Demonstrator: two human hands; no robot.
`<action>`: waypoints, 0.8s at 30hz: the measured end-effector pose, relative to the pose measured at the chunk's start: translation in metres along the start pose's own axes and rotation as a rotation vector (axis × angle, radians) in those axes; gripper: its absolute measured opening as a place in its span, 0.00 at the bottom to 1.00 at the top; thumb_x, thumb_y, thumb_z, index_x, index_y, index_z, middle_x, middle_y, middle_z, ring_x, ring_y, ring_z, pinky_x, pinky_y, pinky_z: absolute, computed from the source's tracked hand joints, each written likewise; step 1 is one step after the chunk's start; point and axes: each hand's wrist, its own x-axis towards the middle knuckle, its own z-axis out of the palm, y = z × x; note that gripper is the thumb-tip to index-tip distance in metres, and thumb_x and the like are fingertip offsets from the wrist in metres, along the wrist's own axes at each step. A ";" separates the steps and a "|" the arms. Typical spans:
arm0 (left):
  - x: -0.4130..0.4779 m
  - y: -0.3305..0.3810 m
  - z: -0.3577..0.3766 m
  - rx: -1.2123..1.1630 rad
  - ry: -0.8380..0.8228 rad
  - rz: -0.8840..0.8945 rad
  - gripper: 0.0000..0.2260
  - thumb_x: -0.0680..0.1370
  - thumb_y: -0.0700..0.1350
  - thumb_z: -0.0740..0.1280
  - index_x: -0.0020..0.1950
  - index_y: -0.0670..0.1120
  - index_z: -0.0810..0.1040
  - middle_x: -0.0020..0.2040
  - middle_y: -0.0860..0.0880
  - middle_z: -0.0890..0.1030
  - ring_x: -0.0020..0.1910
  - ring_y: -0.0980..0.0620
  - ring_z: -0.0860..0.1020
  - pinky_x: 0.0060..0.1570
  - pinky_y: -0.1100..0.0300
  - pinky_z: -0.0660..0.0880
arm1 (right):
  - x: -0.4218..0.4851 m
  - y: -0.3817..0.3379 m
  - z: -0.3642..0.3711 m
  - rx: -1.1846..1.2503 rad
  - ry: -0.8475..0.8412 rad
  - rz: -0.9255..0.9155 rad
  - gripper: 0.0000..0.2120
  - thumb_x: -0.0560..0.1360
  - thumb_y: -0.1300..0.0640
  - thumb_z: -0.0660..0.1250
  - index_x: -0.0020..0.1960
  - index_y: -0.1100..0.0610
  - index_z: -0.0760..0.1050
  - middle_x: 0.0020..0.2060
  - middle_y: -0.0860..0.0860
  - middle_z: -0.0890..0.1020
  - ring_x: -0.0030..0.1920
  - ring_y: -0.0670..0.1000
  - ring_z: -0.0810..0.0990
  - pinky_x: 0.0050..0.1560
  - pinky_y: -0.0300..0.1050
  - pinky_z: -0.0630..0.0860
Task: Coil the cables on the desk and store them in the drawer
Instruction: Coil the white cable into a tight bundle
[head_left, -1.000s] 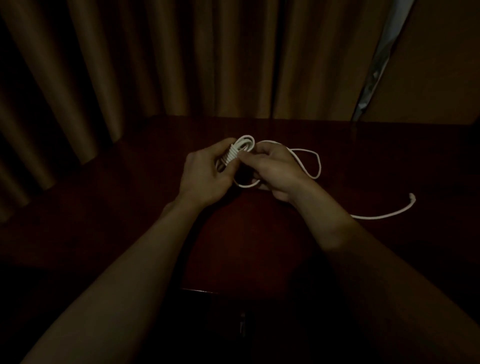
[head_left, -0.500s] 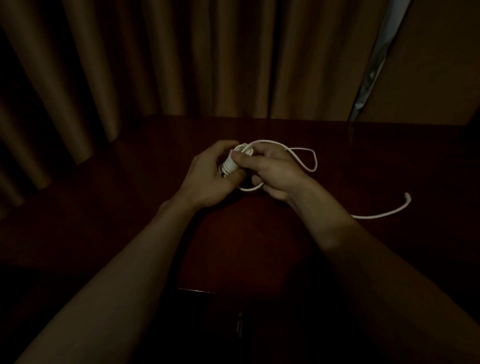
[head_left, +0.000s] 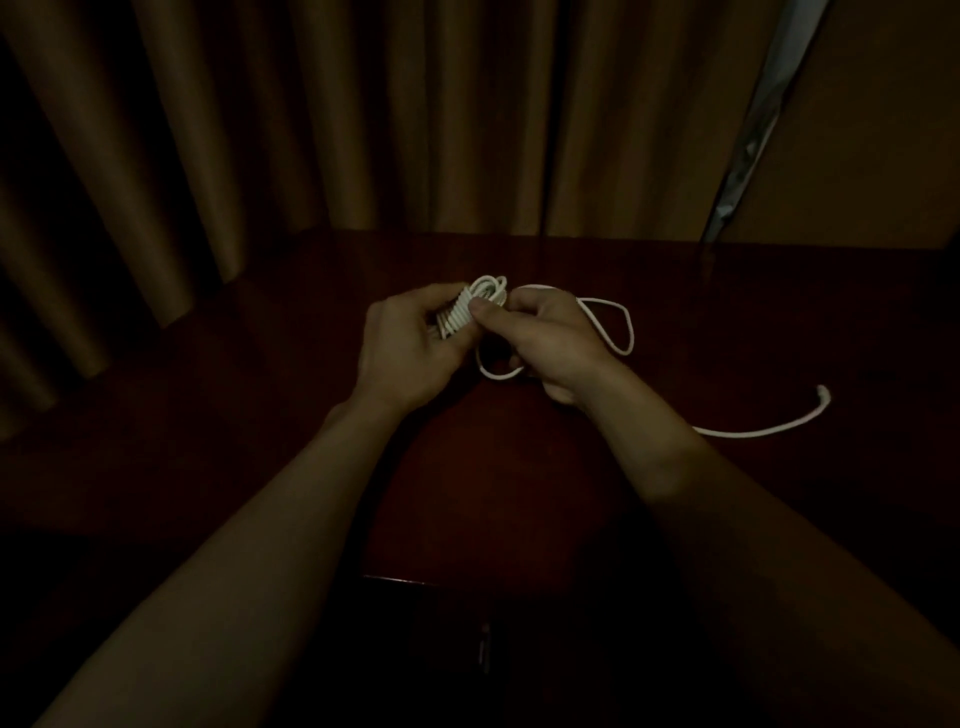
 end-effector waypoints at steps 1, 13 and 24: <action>0.000 -0.001 0.000 0.011 0.017 -0.013 0.14 0.77 0.48 0.76 0.63 0.51 0.85 0.54 0.57 0.86 0.52 0.62 0.84 0.53 0.54 0.83 | -0.001 0.001 0.003 0.010 -0.011 0.000 0.11 0.79 0.55 0.73 0.42 0.62 0.79 0.33 0.52 0.80 0.34 0.46 0.78 0.33 0.40 0.73; 0.002 0.001 0.001 -0.118 -0.217 -0.071 0.16 0.79 0.50 0.71 0.67 0.51 0.80 0.56 0.56 0.84 0.54 0.59 0.83 0.55 0.51 0.81 | -0.005 -0.001 -0.003 0.046 -0.084 -0.101 0.05 0.81 0.61 0.69 0.54 0.62 0.81 0.33 0.44 0.83 0.33 0.39 0.81 0.31 0.31 0.72; 0.001 0.000 0.002 0.021 -0.033 0.007 0.15 0.79 0.48 0.71 0.66 0.52 0.83 0.56 0.55 0.86 0.54 0.59 0.83 0.55 0.50 0.81 | -0.003 -0.001 0.010 0.049 0.007 -0.021 0.06 0.81 0.58 0.70 0.46 0.58 0.79 0.33 0.48 0.84 0.33 0.41 0.81 0.35 0.37 0.76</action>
